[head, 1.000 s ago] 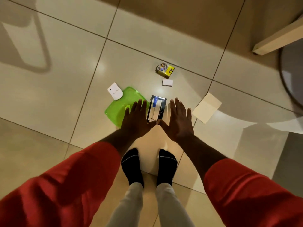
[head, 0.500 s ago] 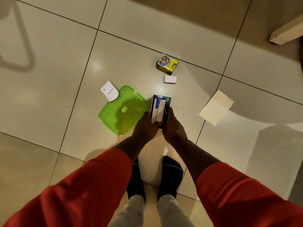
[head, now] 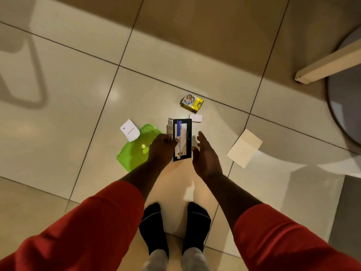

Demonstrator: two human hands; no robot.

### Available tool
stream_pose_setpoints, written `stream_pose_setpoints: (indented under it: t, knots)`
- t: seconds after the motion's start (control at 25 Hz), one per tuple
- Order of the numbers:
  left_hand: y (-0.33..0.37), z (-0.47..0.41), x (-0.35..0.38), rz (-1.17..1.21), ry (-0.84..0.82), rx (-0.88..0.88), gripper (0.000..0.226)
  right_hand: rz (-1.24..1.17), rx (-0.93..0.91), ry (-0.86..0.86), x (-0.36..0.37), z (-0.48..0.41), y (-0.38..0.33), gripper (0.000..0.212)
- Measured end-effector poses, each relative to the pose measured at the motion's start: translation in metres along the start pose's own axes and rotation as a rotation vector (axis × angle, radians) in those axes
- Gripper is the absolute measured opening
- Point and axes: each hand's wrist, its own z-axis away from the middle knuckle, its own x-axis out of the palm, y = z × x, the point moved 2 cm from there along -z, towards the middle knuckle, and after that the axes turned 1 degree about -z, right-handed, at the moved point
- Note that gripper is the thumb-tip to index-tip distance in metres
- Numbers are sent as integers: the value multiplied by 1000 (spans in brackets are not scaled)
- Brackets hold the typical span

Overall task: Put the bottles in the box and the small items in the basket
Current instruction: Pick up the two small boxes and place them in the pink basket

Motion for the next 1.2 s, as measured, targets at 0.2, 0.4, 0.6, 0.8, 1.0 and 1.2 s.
stream_pose_setpoints:
  t: [0.2,0.4,0.6,0.8,1.0,1.2]
  knots:
    - [18,-34,-22,113,35,12,27,87,-106,136,-16,-70,-33,66]
    - [5,-72,-28,239,16,-16,31,251,-204,187,-8,-135,-40,72]
    - [-2,-82,-29,249,12,5,28,463,-214,189,-3,-162,-33,73]
    - [25,-54,-46,288,16,26,32,267,-169,225,-29,-126,-53,70]
    - [85,52,-88,315,19,82,30,83,-139,288,-100,-15,-101,69]
    - [166,204,-146,351,-62,84,24,-29,-93,357,-203,123,-187,70]
